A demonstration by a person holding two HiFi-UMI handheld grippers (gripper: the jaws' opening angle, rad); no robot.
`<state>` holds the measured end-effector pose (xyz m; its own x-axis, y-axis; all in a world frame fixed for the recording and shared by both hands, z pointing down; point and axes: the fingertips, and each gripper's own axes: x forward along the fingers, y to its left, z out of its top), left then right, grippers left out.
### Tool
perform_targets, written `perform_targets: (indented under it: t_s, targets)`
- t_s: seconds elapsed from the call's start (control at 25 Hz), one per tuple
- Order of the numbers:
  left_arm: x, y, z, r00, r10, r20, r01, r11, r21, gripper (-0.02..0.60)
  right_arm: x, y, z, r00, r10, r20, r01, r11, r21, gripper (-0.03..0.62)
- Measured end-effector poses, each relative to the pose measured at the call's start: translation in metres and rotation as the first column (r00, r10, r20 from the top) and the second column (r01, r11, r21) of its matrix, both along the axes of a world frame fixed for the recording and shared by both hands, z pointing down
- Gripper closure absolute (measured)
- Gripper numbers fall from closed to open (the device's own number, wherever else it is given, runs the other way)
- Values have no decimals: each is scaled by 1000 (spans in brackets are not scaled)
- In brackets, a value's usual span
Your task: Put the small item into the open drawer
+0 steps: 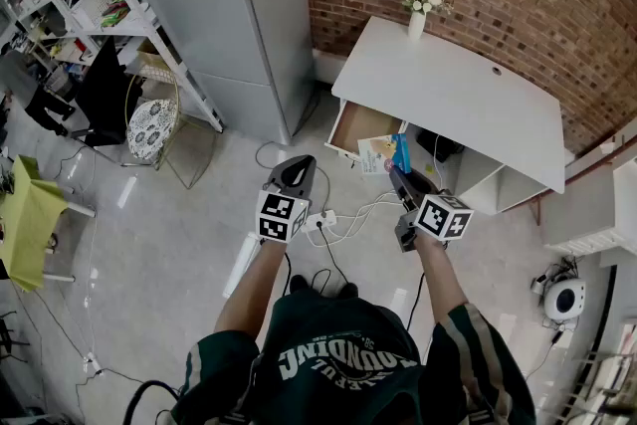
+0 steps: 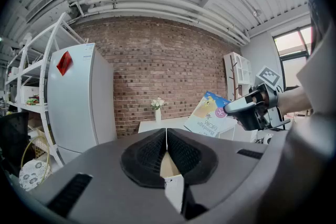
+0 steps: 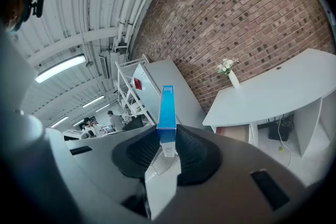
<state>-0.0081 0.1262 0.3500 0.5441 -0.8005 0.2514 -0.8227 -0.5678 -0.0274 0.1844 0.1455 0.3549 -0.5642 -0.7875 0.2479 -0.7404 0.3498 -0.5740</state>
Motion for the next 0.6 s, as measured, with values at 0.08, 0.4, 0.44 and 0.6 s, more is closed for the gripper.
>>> perform_targets:
  t_s: [0.08,0.4,0.44,0.6]
  targets:
    - [4,-1,0,1000,-1,-5,1,1000,0,563,1,-1,0,1000,-3,-3,3,1000,2,485]
    - [11,1,8,1000,-2,-11,1,1000,-14,563,7,2,5,1000,-6,14,5,1000,15,485]
    - [12,1,8,1000,-2,-11,2,1000,-14,563,8,2,5,1000,-5,14,5,1000,15,485]
    - [12,2,9,1000,-5,-11,5,1000,-15,563,7,4,4,1000,-4,15,4,1000,11,485]
